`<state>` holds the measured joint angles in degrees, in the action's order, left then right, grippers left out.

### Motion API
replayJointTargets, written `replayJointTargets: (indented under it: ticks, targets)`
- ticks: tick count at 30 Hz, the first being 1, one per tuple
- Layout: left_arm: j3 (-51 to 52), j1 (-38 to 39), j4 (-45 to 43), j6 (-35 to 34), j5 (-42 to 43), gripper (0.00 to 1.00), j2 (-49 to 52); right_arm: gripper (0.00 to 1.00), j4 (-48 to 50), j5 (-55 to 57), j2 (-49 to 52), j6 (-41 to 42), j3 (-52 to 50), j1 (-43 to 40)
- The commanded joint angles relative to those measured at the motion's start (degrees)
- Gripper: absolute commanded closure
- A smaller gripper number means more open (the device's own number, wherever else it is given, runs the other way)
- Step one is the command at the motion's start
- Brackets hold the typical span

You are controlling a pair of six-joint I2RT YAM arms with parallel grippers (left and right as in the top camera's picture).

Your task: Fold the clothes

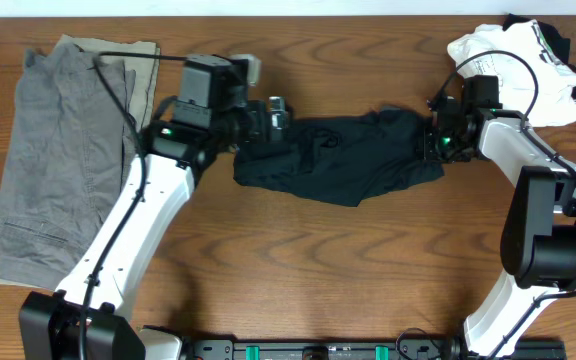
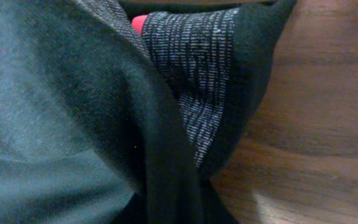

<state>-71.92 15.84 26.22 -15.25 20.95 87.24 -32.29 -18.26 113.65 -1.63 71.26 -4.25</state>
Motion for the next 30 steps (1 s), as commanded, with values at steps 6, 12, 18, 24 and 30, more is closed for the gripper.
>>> replayJointTargets:
  ticks: [6, 12, 18, 24, 30]
  targets:
    - [-0.33, -3.93, 3.28, 0.59, -8.83, 0.02, 0.0, 0.99, -2.75, -1.92, -0.87, -0.68, 1.38, -7.19]
    - [-0.33, -4.31, 3.32, 0.59, -8.85, 0.02, 0.0, 0.99, -4.83, -2.21, -2.89, -2.82, 3.04, -11.65]
    - [-0.33, -4.31, 3.89, 0.59, -10.16, 0.02, 0.0, 0.99, -9.05, -8.68, -4.55, -5.33, 6.62, -10.19]
    - [-0.33, -4.7, 5.33, 0.57, -18.4, 0.02, 0.0, 0.99, -11.21, -12.04, -5.99, -5.29, 11.34, -2.58]
    - [-0.31, -9.07, 6.84, 0.57, -22.16, 0.02, 0.0, 0.99, -8.72, -11.52, -6.19, -3.63, 14.23, 8.7]
